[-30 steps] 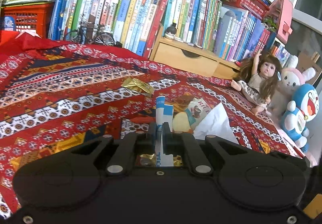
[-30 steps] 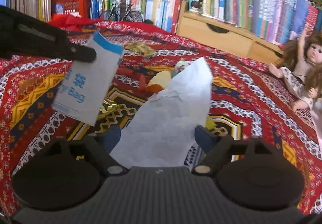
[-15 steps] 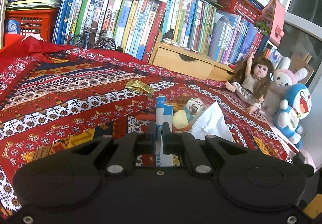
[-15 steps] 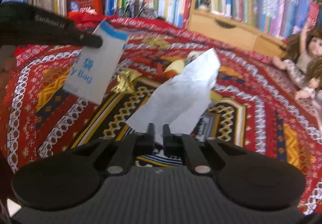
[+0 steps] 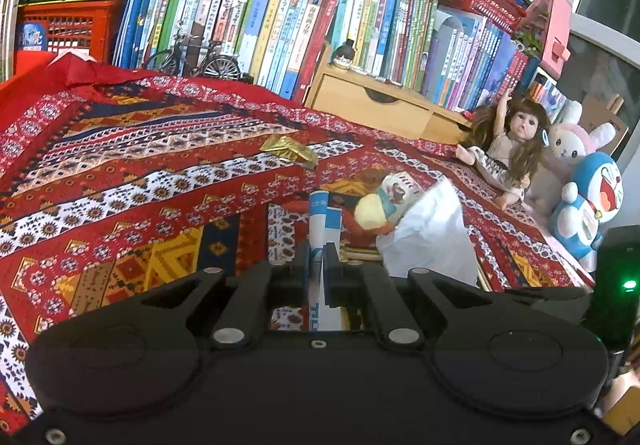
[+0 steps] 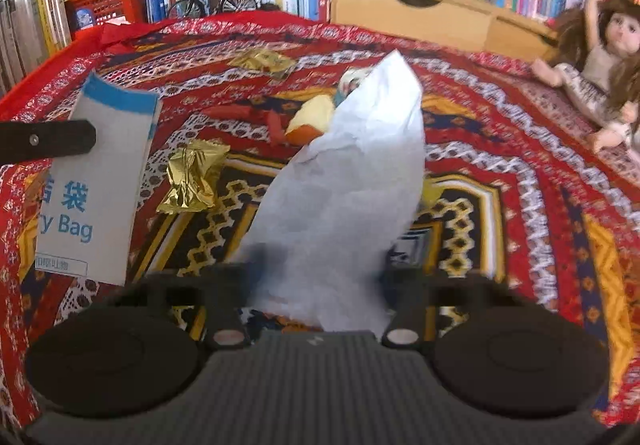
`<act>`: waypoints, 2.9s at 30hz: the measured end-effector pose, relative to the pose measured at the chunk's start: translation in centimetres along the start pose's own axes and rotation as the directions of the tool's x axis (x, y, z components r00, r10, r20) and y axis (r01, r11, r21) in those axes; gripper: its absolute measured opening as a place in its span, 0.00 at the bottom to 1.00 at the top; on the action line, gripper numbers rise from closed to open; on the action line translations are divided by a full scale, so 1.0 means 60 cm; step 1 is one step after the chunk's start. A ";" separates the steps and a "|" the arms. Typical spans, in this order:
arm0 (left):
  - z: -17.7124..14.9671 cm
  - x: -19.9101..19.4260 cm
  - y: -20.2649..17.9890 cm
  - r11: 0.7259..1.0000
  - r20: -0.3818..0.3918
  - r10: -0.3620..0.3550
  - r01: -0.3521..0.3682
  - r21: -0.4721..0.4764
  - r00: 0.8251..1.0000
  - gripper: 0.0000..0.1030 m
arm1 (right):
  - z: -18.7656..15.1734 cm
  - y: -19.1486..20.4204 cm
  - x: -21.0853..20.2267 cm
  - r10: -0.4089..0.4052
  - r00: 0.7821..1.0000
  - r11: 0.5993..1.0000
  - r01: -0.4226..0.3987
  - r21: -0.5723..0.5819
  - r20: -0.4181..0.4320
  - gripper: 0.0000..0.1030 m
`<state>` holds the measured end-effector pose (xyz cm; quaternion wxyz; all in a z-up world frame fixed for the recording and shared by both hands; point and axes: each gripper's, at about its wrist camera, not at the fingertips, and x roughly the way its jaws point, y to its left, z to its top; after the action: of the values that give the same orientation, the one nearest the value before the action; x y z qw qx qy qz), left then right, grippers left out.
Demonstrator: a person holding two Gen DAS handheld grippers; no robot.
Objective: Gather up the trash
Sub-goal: 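Lift the held paper bag and tissue up off the table with both grippers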
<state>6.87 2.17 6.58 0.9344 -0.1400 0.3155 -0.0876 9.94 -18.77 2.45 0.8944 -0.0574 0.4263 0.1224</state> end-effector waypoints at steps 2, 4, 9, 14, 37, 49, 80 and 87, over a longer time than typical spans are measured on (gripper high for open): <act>-0.002 -0.001 0.004 1.000 -0.002 0.000 0.000 -0.005 1.000 0.06 | -0.005 -0.009 -0.015 0.006 1.000 1.000 -0.006 0.019 0.001 0.10; -0.004 -0.004 0.005 1.000 -0.001 -0.005 0.005 -0.007 1.000 0.06 | -0.014 -0.021 -0.029 0.009 1.000 0.999 -0.009 0.043 0.006 0.09; -0.012 -0.017 0.000 1.000 0.001 -0.015 0.015 0.002 1.000 0.06 | -0.034 -0.047 -0.075 0.010 0.999 0.997 -0.012 0.071 0.036 0.08; -0.015 -0.034 -0.001 0.999 -0.015 -0.047 0.047 -0.015 0.999 0.06 | -0.040 -0.062 -0.119 0.028 0.997 0.995 -0.035 0.097 0.070 0.09; -0.093 -0.031 -0.013 0.992 -0.020 0.059 -0.057 0.112 0.998 0.86 | -0.095 0.020 -0.122 -0.062 0.991 0.980 0.083 -0.182 0.119 1.00; -0.109 0.034 -0.021 0.982 -0.055 0.145 -0.137 0.127 0.988 0.91 | -0.098 0.002 -0.045 0.014 0.999 0.998 -0.011 -0.067 0.042 0.98; -0.137 -0.100 -0.047 0.976 0.020 0.081 -0.083 0.201 0.997 0.22 | -0.147 0.026 -0.139 0.073 0.984 0.996 -0.081 0.044 0.163 0.14; -0.159 -0.139 -0.051 0.976 0.017 0.073 -0.075 0.205 0.997 0.22 | -0.166 0.045 -0.169 0.088 0.982 0.995 -0.095 0.034 0.168 0.14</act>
<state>-5.76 -0.60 4.99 0.9480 -0.0314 0.3053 -0.0840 -4.38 -19.97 4.08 0.9213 -0.0084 0.3548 0.1590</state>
